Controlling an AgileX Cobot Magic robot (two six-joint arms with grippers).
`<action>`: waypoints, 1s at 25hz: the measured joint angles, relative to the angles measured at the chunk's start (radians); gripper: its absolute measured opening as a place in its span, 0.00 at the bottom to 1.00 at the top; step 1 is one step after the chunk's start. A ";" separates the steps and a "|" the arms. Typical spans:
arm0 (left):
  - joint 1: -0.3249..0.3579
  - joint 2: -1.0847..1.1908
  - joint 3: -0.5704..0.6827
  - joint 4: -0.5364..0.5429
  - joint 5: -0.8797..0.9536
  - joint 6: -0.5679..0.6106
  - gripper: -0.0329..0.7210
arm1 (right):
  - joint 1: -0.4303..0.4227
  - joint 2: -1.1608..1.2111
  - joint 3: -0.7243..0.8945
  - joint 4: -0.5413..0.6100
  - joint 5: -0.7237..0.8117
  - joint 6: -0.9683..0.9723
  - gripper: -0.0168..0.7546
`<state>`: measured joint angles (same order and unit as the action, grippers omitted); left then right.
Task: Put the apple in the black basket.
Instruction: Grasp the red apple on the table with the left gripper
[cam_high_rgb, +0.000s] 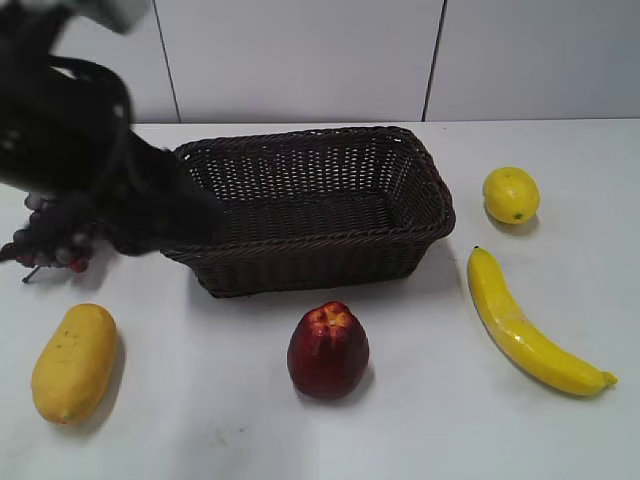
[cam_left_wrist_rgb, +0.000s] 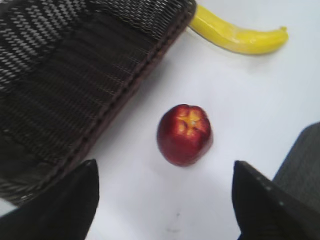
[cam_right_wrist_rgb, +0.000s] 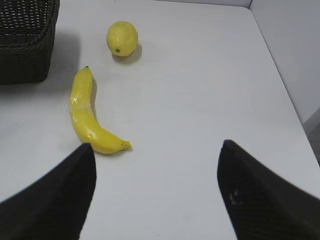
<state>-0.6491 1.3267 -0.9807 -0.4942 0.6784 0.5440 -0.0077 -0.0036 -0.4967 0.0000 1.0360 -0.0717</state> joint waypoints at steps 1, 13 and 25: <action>-0.036 0.035 -0.014 0.009 -0.001 0.001 0.87 | 0.000 0.000 0.000 0.000 0.000 0.000 0.76; -0.196 0.434 -0.150 0.099 0.035 0.003 0.96 | 0.000 0.000 0.000 0.000 0.000 0.000 0.76; -0.196 0.637 -0.298 0.141 0.011 0.003 0.96 | 0.000 0.000 0.000 0.000 0.000 0.000 0.76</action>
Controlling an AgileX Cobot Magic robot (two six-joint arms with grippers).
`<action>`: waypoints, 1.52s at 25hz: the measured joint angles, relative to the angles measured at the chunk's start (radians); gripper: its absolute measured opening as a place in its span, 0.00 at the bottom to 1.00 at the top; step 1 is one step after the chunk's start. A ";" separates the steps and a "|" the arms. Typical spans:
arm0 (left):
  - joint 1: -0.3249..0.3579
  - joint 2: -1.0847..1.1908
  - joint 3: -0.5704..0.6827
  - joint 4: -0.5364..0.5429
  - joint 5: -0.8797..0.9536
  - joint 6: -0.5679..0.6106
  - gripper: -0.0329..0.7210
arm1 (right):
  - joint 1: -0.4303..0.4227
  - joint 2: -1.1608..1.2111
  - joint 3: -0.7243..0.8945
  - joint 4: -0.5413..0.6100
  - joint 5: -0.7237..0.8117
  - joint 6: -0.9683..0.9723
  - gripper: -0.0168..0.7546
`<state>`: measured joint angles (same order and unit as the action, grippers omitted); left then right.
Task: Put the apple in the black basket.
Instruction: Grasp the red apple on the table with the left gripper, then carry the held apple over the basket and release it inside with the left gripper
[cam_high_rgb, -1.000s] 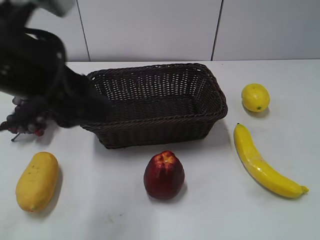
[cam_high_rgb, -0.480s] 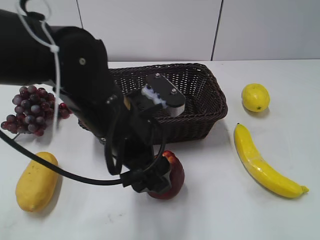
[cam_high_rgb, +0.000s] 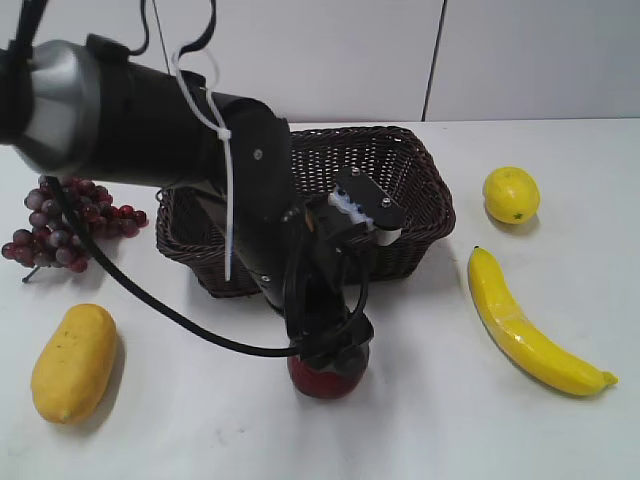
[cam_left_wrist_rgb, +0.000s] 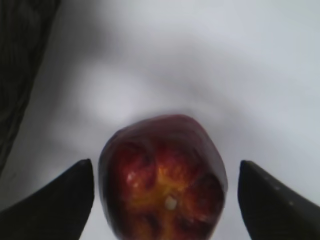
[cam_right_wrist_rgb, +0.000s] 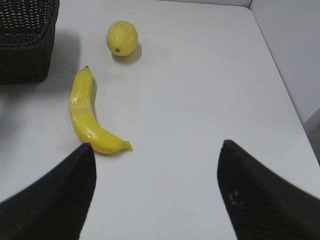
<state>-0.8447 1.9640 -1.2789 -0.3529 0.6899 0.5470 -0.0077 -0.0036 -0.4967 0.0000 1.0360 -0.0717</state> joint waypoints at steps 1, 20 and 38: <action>0.000 0.010 -0.012 0.002 0.008 0.000 0.95 | 0.000 0.000 0.000 0.000 0.000 0.000 0.76; 0.001 -0.040 -0.400 0.029 0.333 -0.003 0.82 | 0.000 0.000 0.000 0.000 0.000 0.000 0.76; 0.282 0.184 -0.547 0.043 0.209 -0.003 0.82 | 0.000 0.000 0.000 0.000 0.000 0.000 0.76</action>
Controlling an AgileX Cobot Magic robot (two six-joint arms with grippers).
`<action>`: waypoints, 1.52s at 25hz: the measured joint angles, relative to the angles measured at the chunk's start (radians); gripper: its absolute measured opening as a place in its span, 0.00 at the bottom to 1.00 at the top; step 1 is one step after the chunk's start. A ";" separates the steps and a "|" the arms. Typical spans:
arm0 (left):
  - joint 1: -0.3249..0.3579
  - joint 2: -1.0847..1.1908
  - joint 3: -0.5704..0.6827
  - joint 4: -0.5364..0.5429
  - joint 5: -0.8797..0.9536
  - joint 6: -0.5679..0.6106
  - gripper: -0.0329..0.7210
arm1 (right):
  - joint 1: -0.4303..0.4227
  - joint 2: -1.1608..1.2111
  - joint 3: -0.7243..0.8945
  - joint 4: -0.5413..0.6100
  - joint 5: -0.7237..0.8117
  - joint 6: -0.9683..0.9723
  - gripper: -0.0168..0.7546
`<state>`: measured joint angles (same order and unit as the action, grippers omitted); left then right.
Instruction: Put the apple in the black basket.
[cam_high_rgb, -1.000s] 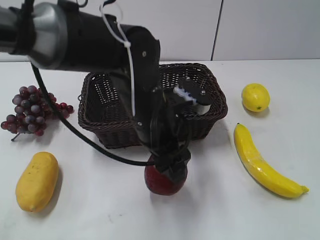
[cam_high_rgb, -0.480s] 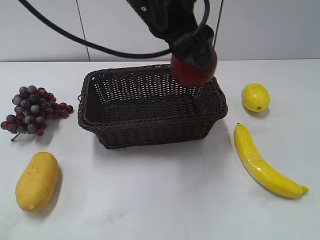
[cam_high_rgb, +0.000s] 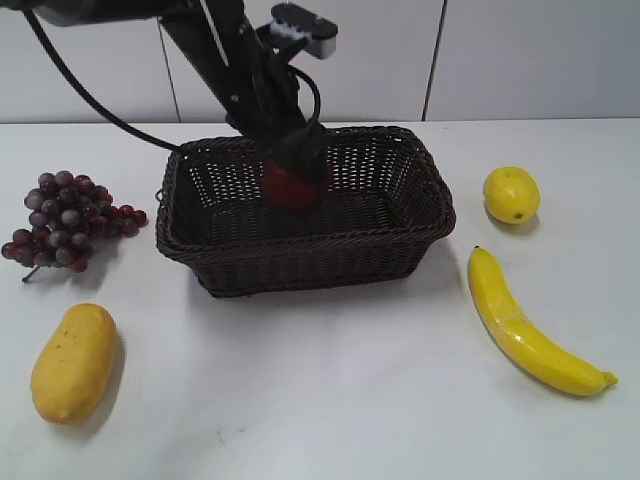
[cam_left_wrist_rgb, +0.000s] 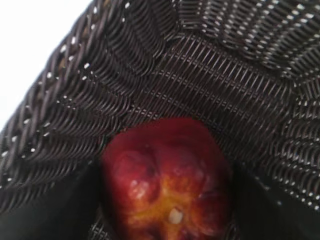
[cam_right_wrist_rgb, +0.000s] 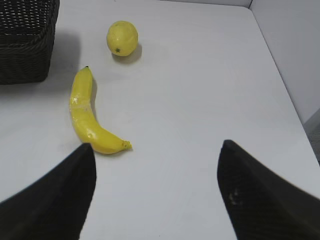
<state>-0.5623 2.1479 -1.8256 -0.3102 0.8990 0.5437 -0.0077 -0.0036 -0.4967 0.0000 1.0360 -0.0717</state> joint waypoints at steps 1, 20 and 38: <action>0.001 0.020 0.000 0.000 -0.004 0.000 0.82 | 0.000 0.000 0.000 0.000 0.000 0.000 0.76; 0.002 -0.010 -0.049 -0.007 0.016 0.000 0.96 | 0.000 0.000 0.000 0.000 0.000 0.000 0.76; 0.137 -0.396 -0.013 0.243 0.315 -0.328 0.83 | 0.000 0.000 0.000 0.000 0.000 0.000 0.76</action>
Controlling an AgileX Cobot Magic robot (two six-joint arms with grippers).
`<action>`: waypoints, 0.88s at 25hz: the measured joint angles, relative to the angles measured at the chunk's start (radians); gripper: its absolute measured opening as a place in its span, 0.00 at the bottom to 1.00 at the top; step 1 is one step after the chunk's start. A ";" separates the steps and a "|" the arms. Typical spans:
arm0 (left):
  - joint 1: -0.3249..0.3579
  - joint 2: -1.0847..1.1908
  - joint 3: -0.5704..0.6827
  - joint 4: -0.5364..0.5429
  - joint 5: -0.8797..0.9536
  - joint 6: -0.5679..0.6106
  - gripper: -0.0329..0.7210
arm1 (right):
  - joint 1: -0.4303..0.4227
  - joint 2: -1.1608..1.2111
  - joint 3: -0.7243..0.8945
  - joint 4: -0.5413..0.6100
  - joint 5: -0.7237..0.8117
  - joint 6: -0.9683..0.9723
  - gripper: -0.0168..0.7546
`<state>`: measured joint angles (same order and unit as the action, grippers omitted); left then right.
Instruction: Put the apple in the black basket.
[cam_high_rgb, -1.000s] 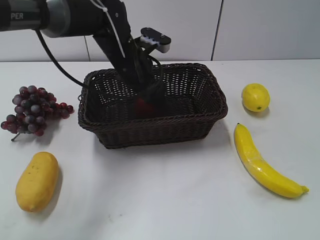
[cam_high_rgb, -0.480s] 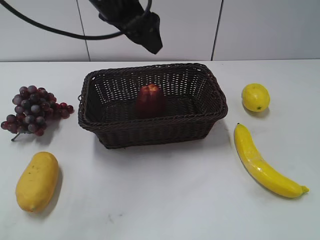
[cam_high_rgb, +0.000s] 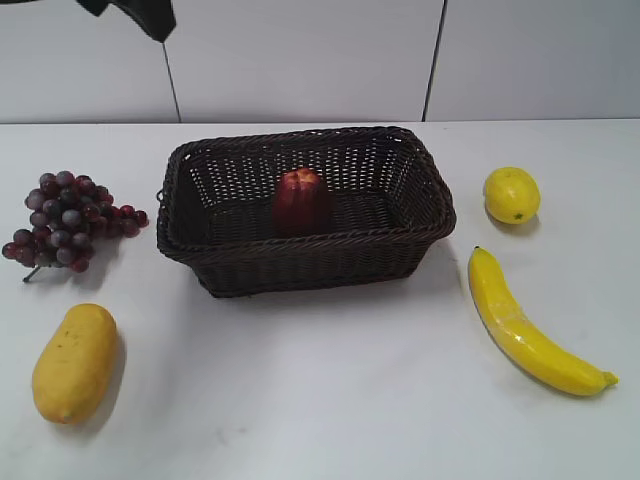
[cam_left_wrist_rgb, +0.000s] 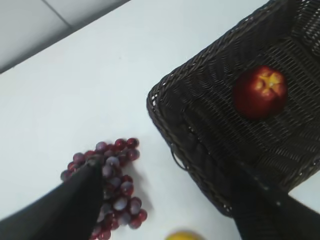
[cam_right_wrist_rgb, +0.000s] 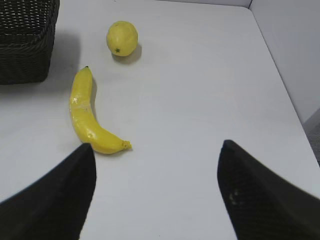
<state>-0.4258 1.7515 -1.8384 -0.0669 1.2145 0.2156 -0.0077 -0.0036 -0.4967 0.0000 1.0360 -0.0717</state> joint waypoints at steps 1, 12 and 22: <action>0.016 -0.023 0.026 0.000 0.000 -0.008 0.83 | 0.000 0.000 0.000 0.000 0.000 0.000 0.76; 0.220 -0.371 0.503 -0.021 0.003 -0.032 0.83 | 0.000 0.000 0.000 0.000 0.000 0.000 0.76; 0.363 -0.845 0.973 -0.081 -0.139 -0.032 0.83 | 0.000 0.000 0.000 0.000 0.000 0.000 0.76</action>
<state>-0.0628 0.9068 -0.8649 -0.1478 1.0759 0.1841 -0.0077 -0.0036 -0.4967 0.0000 1.0360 -0.0717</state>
